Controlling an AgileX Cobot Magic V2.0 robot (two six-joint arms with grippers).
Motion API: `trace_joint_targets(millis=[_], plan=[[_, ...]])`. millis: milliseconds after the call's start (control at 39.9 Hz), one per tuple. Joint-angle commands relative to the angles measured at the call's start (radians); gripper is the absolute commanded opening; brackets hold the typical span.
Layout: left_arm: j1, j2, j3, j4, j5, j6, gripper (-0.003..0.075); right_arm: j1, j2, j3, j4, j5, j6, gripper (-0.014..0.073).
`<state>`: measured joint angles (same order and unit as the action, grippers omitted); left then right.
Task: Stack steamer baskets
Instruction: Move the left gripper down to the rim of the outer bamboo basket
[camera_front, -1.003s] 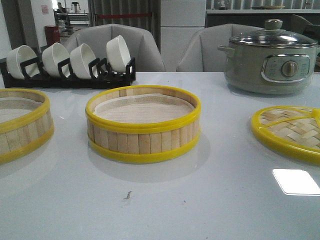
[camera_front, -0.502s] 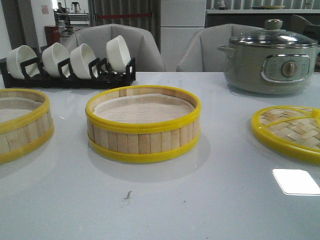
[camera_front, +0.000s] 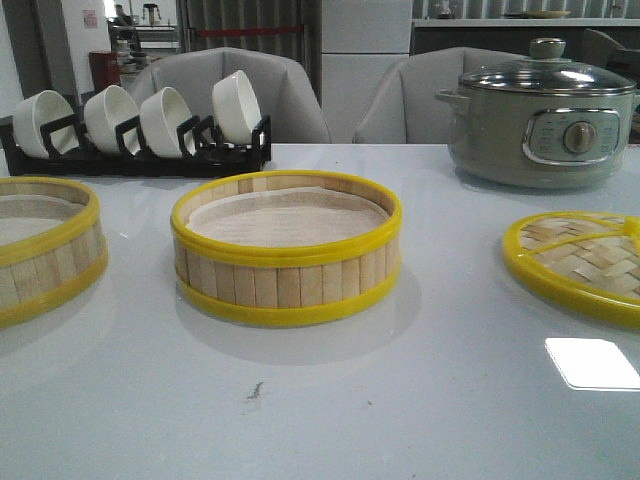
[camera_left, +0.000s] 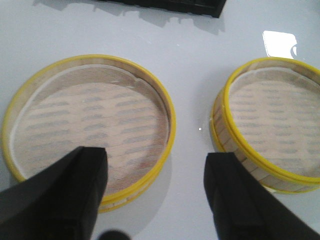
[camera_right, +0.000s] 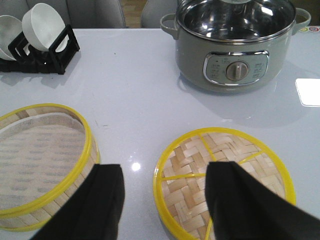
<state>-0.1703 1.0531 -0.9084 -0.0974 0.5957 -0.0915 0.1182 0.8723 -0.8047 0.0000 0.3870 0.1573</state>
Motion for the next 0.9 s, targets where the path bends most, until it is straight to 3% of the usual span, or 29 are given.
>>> trace_joint_targets(millis=[0, 201, 502, 878], plan=[[-0.065, 0.027, -0.031, -0.015, -0.102, 0.003, 0.0486, 0.002, -0.007, -0.037, -0.008, -0.099, -0.008, 0.0476], [-0.125, 0.108, -0.033, -0.015, -0.131, 0.003, 0.0486, 0.002, -0.007, -0.035, -0.008, -0.069, -0.008, 0.0476], [-0.125, 0.221, -0.039, 0.060, -0.181, 0.003, 0.0487, 0.002, -0.006, -0.034, -0.008, -0.028, -0.008, 0.0476], [-0.125, 0.467, -0.165, 0.164, -0.190, 0.003, 0.0486, 0.002, -0.006, -0.034, -0.008, -0.028, -0.008, 0.0476]])
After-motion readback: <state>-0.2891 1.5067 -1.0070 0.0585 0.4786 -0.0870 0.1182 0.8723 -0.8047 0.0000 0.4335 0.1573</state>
